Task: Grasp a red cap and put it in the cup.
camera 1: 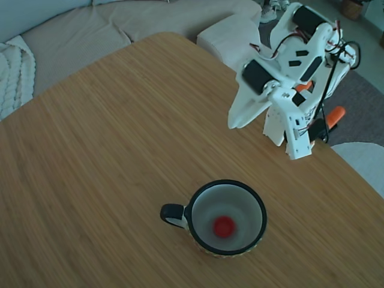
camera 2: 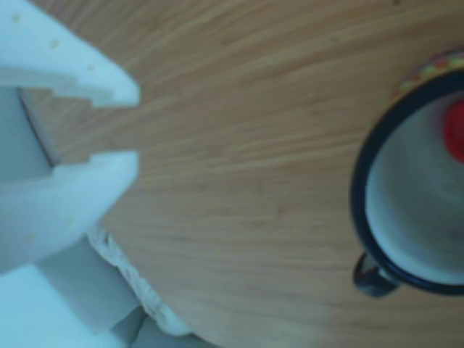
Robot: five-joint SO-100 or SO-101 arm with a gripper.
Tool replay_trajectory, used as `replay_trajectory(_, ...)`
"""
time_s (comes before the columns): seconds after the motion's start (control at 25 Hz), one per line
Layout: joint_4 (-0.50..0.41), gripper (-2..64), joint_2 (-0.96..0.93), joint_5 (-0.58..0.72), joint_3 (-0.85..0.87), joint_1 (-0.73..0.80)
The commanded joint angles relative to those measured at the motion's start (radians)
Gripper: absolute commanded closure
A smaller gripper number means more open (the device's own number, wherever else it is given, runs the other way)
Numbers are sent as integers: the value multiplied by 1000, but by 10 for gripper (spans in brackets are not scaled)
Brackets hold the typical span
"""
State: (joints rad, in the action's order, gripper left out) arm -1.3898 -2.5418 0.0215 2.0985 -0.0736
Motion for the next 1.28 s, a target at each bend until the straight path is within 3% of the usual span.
replay_trajectory(0.0, 32, 579, -69, 8, 37, 0)
replay_trajectory(0.16, 91, 574, -124, 8, 120, 0)
replay_trajectory(0.48, 298, 571, -209, 8, 348, 26)
replay_trajectory(1.24, 302, 579, -423, 6, 566, 97)
